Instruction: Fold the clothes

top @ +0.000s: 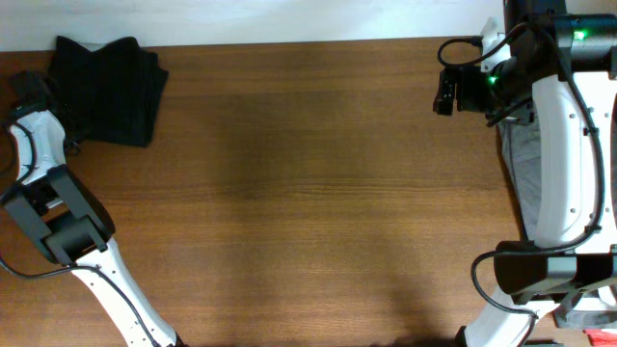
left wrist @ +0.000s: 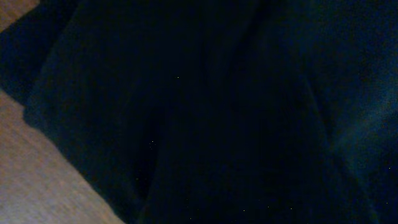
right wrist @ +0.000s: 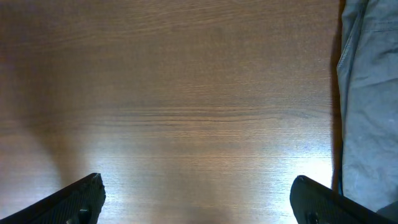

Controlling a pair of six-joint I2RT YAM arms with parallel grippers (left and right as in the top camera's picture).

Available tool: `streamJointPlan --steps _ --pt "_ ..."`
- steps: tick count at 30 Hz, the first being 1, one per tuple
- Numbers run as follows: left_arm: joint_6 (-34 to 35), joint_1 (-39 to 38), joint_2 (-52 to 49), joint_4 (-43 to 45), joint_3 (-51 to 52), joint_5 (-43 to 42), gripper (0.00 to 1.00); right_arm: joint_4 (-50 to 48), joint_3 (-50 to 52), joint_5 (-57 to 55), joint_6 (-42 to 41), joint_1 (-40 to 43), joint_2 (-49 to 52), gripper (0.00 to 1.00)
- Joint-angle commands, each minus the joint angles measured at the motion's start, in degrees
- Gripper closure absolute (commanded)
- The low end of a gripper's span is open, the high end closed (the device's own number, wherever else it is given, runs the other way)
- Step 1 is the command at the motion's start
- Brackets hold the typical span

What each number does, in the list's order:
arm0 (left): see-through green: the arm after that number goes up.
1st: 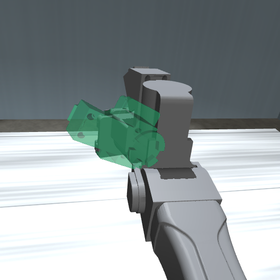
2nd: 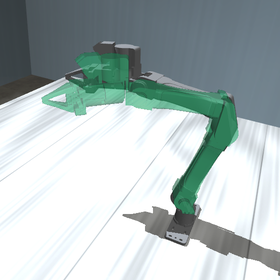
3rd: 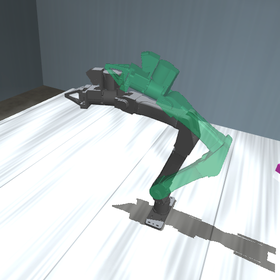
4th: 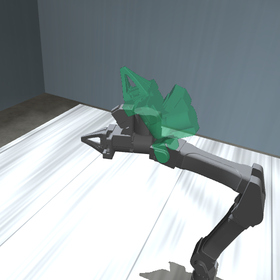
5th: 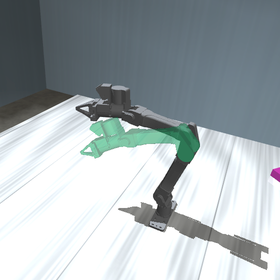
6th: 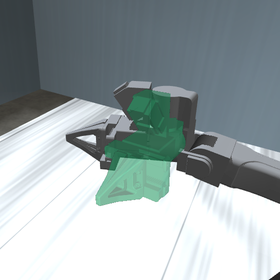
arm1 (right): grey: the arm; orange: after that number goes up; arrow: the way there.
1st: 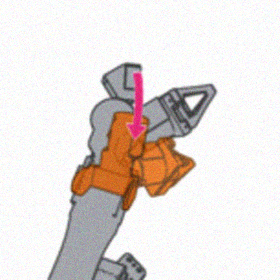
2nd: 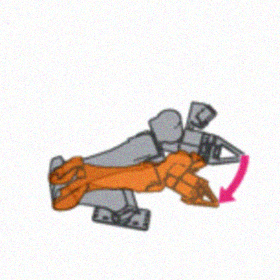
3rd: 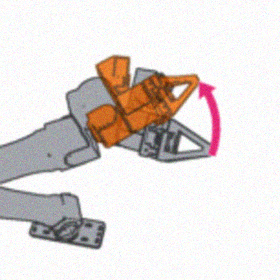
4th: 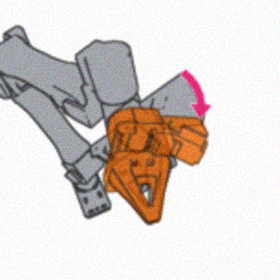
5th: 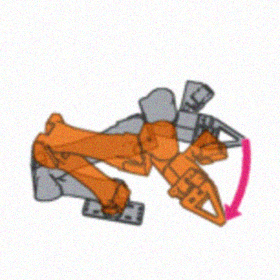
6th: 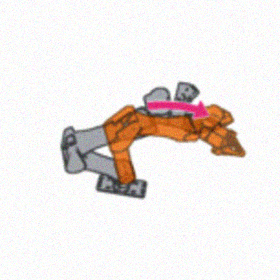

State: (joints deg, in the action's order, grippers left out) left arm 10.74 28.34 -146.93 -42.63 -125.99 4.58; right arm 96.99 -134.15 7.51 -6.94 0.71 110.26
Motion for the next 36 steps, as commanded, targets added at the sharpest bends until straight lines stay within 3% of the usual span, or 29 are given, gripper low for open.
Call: streamJointPlan --steps 1,3,5,6,8,9,13,17,28,30,36 --pt "0.5 -0.3 -0.6 -5.4 -4.9 -6.1 0.88 0.3 -0.5 -0.7 -1.5 0.1 -0.2 0.01" --pt "0.5 -0.2 2.9 -12.5 -10.0 -5.3 0.87 0.3 -0.5 -0.7 -2.9 0.1 -1.2 0.01" --pt "0.5 -0.2 8.8 -22.7 -14.2 -5.3 0.5 0.3 -0.5 -0.7 -4.6 0.1 -4.1 0.01" --pt "0.5 -0.1 12.0 -28.0 -14.5 -5.3 0.24 0.3 -0.5 -0.5 -5.7 0.1 -6.4 0.01" --pt "0.5 -0.1 17.4 -36.9 -14.5 -5.3 0.04 0.3 -0.5 -0.2 -8.3 0.0 -9.8 0.01" --pt "0.5 -0.1 21.7 -41.7 -14.5 -6.7 0.01 0.3 0.1 0.0 -8.4 0.0 -12.4 0.01" --pt "0.5 -4.0 36.2 -51.4 -14.5 -10.8 0.01 0.1 15.2 -4.3 -11.0 0.0 -28.7 0.01" --pt "-0.1 -19.3 40.4 -53.9 -13.4 -7.8 0.01 -3.0 35.0 -11.2 -12.2 0.1 -47.2 0.01" --pt "-0.1 -21.8 40.4 -53.7 -13.4 -7.8 0.01 0.1 35.6 -11.3 -11.8 0.1 -43.9 0.01" --pt "-0.1 -21.8 40.4 -53.7 -13.4 -7.8 0.01 -7.5 38.5 -11.2 -11.8 0.1 -50.5 0.01" --pt "-0.1 -21.8 40.4 -53.7 -13.4 -7.8 0.01 -44.9 79.2 -11.2 -12.0 0.0 -89.9 0.01"
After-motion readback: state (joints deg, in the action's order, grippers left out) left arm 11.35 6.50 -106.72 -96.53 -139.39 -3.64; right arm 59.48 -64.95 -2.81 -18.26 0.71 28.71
